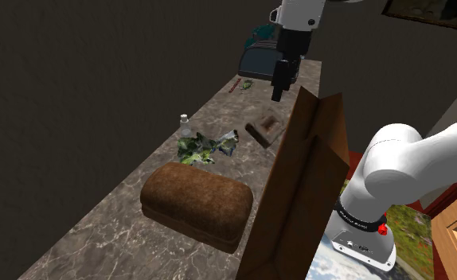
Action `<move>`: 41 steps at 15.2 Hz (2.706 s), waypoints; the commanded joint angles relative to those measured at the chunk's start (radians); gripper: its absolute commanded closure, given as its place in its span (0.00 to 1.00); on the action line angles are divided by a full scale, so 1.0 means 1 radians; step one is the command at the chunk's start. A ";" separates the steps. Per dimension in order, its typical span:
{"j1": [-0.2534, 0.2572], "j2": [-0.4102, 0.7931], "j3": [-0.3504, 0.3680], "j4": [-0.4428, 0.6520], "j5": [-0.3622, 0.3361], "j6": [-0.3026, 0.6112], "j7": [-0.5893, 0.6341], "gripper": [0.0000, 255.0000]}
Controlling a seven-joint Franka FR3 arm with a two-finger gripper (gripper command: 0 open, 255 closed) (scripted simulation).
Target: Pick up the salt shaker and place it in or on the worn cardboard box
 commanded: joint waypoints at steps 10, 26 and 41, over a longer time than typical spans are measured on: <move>-0.003 0.340 0.018 0.109 0.007 0.227 0.002 0.00; 0.000 0.973 0.035 0.568 -0.015 0.395 0.027 0.00; 0.014 1.320 0.034 0.874 -0.033 0.433 0.043 0.00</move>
